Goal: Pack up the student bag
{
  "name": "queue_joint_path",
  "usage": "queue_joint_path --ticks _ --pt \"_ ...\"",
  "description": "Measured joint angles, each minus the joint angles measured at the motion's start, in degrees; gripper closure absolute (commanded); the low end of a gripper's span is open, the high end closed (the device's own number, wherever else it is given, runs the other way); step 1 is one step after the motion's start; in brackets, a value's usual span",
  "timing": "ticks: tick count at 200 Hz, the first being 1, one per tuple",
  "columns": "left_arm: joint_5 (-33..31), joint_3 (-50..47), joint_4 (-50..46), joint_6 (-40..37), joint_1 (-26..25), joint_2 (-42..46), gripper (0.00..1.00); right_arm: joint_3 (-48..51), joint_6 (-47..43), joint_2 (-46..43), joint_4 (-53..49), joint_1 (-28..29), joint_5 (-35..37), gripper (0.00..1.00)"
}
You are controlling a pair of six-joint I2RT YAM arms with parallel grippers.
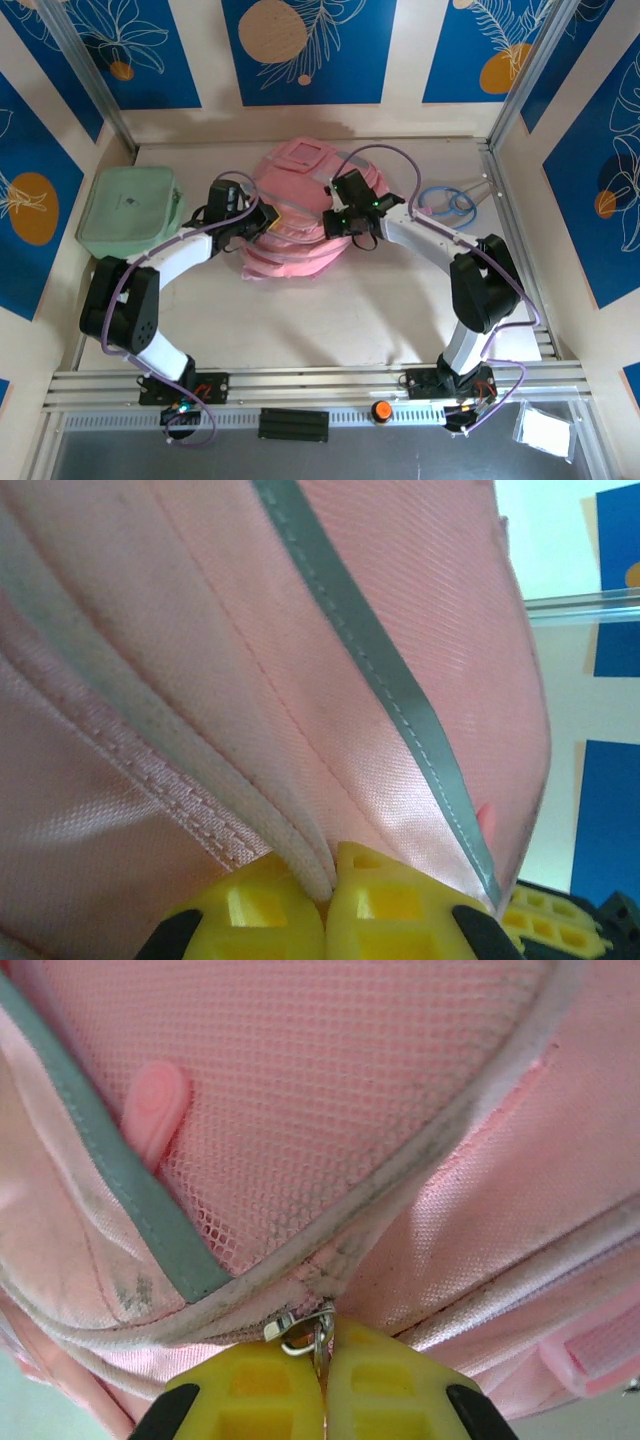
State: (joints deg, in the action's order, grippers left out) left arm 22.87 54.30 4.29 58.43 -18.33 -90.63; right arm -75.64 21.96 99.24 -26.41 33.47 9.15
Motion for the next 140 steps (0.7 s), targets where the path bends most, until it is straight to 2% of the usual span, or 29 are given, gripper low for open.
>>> queue_joint_path --ticks 12,24,42,52,63,70,80,87,101,113,140 --pt "0.4 0.9 -0.6 -1.2 -0.1 0.0 1.0 -1.1 1.6 0.4 -1.2 -0.8 -1.0 0.92" --pt "1.2 1.2 -0.9 -2.6 -0.2 0.0 0.83 -1.2 2.7 0.4 -1.8 -1.6 -2.4 0.88" --pt "1.6 1.6 -3.1 -5.7 -0.1 0.1 0.68 -0.7 3.5 0.1 -2.3 -2.7 -2.7 0.84" --pt "1.2 1.6 -5.0 -7.1 0.0 0.4 0.54 0.4 3.6 -0.8 -2.3 -3.6 -1.9 0.8" --pt "0.3 1.7 -8.0 -9.9 0.3 1.3 0.41 2.1 3.9 -2.6 -2.5 -5.2 -0.7 0.73" --pt "-1.0 1.8 -10.1 -11.5 0.6 2.3 0.33 3.4 3.9 -4.2 -2.4 -6.4 0.1 0.63" --pt "-3.5 2.1 -13.3 -13.2 1.0 4.3 0.24 5.3 3.6 -7.0 -2.2 -8.2 1.3 0.43" --pt "-5.6 2.4 -15.3 -14.8 1.2 6.0 0.18 7.0 3.9 -9.4 -1.6 -9.2 2.1 0.34" --pt "-10.7 2.8 -18.3 -18.1 1.6 10.1 0.08 10.6 3.9 -14.7 0.1 -11.2 3.8 0.0" --pt "-16.0 2.8 -20.4 -20.5 1.9 14.2 0.0 13.8 3.6 -19.7 1.8 -11.9 5.9 0.01" --pt "-28.9 0.3 -21.1 -26.0 2.1 22.7 0.0 19.3 3.6 -28.4 6.1 -12.5 12.4 0.01"
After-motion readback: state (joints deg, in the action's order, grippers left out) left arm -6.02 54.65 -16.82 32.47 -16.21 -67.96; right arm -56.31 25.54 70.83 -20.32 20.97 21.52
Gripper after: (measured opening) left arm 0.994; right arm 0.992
